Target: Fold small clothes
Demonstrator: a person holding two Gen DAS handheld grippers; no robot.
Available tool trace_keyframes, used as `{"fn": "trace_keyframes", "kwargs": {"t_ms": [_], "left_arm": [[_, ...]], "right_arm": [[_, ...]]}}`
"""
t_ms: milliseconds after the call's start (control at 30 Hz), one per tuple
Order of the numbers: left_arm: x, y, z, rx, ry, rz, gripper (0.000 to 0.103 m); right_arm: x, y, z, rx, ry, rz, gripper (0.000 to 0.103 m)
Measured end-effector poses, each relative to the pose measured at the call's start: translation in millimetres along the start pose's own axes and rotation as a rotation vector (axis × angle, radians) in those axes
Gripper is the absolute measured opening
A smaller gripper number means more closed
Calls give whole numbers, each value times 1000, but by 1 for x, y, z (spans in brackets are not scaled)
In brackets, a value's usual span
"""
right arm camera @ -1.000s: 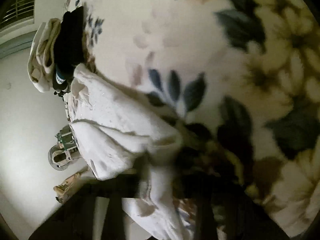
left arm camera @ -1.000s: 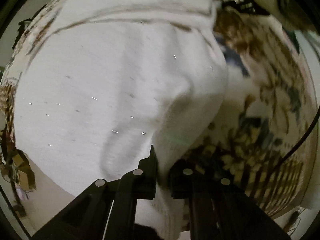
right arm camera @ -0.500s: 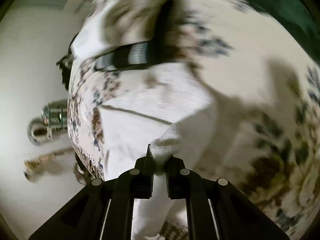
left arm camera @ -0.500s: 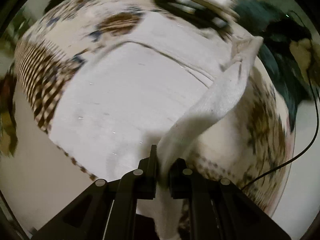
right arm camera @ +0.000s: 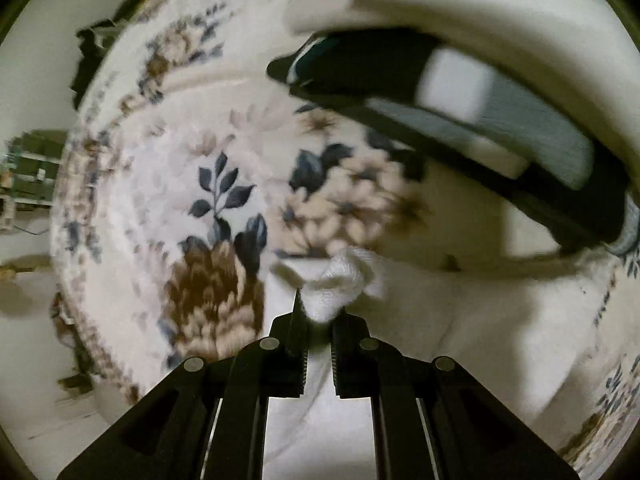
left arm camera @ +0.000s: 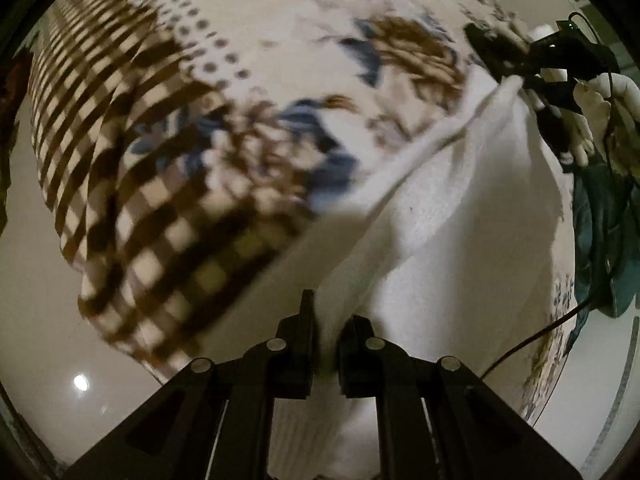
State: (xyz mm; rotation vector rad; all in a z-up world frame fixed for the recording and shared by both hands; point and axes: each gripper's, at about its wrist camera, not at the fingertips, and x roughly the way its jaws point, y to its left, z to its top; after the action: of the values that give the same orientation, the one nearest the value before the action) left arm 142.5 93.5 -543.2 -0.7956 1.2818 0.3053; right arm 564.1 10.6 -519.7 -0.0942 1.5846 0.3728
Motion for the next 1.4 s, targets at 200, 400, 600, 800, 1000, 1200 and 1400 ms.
{"fn": "trace_keyframes", "kwargs": {"t_ms": [200,400,600,800,1000,1200,1400], "left_arm": [[2,61,6,-87,90,-34,37],[-27,105,-1,-98,99,11,39],[-49,48,10,25,88,-28,61],[-10,0,11,120,176,15,70],[-9,-30,14,205,172,67,70],[-11,-30,31,368,187,103,70],[15,49,37,325,361,-28,70]], "right_arm": [[27,18,-1,8,95,35,49],[-22,1,-75,-51,47,140,61],[-32,-75,-210,81,39,131,61],[33,-128,-361,339,212,238,61],[89,-118,-455,310,367,311,16],[77,-140,-490,389,303,455,50],[91,-132,-528,475,247,522,52]]}}
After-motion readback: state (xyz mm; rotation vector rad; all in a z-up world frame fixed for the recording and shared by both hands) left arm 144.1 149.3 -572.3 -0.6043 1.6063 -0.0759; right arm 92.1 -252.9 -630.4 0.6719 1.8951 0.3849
